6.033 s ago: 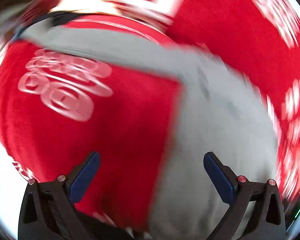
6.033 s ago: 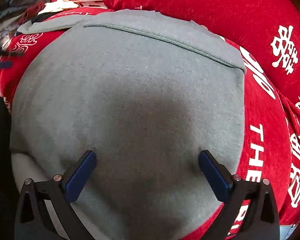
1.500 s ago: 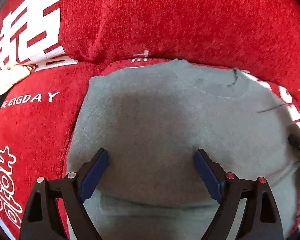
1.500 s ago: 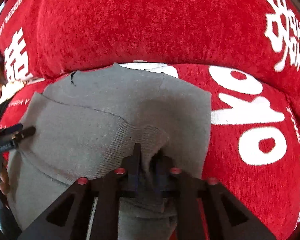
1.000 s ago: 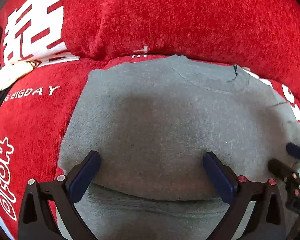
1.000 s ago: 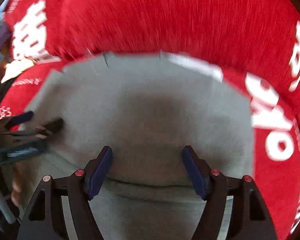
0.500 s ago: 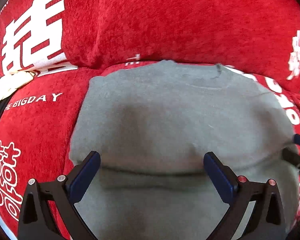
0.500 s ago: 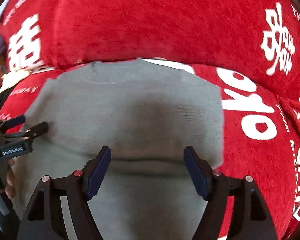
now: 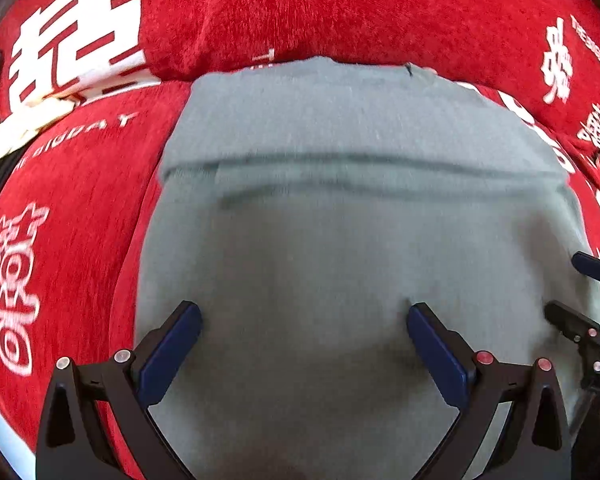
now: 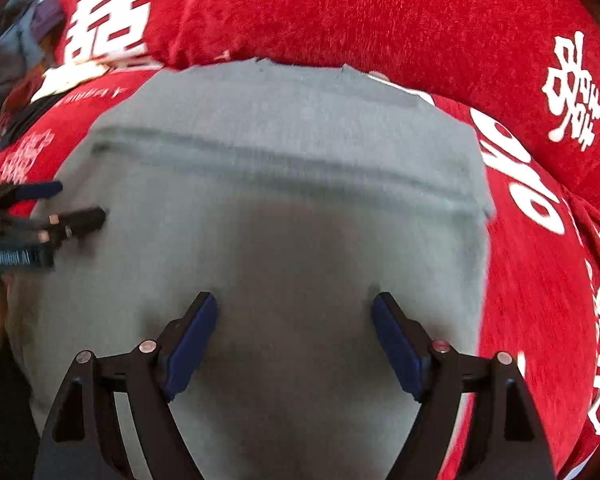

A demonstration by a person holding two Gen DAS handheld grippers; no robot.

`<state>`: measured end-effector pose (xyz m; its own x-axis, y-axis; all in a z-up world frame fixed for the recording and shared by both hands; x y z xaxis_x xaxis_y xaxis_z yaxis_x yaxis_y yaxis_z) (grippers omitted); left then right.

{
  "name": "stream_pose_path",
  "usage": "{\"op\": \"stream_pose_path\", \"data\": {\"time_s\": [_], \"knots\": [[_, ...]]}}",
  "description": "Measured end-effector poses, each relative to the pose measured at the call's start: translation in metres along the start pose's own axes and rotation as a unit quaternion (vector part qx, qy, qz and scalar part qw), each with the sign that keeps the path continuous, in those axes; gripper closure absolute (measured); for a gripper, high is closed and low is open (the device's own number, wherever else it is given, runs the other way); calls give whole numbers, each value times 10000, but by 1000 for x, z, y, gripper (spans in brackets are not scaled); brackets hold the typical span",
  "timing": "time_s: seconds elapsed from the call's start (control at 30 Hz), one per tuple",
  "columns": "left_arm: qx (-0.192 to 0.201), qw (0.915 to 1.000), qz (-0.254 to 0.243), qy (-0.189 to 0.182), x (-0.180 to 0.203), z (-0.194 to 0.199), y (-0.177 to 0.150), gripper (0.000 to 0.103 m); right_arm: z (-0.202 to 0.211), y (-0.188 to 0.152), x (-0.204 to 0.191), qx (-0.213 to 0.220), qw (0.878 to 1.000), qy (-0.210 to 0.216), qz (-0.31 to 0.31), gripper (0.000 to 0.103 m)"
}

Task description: Fold small clothes

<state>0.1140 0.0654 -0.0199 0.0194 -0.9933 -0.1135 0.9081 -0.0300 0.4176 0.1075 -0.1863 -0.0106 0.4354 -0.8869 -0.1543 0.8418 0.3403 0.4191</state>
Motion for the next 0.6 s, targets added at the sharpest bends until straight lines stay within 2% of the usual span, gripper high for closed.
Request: {"op": "stream_pose_path", "data": {"time_s": [0.1, 0.2, 0.23, 0.33, 0.4, 0.47, 0.53, 0.6], "knots": [[-64, 9999, 64, -79, -10, 11, -26, 0, 16, -35, -5, -74, 9996, 45, 262, 18], [-106, 9998, -174, 22, -11, 20, -49, 0, 34, -75, -10, -119, 9979, 26, 636, 16], [-163, 9996, -226, 15, -11, 23, -57, 0, 36, -86, -10, -282, 9969, 23, 728, 16], [-252, 9985, -483, 57, -8, 36, -73, 0, 46, -110, -19, -488, 9894, -242, 1349, 16], [-25, 9968, -798, -84, 7, 52, -81, 0, 52, -114, -30, -583, 9858, -203, 1560, 16], [285, 9907, -1297, -306, 31, 68, -87, 0, 59, -109, -53, -386, 9803, 73, 1938, 16], [535, 9789, -1940, -349, 61, 76, -93, 0, 58, -101, -79, -189, 9707, 242, 2382, 16], [443, 9728, -2238, -411, 76, 68, -100, 0, 47, -94, -97, -187, 9639, 327, 2636, 16]]}}
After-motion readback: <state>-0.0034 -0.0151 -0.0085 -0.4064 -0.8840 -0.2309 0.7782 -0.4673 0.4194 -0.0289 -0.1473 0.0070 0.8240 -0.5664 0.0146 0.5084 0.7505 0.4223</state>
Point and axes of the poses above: each gripper's, at about its wrist camera, not at the fingertips, and z roughly against the way its jaws point, x to its right, y to its top, the point moved 3 cm from there along -z, roughly the way its jaws point, and after that the axes turned 11 degrees about y, right-handed, at the moved point
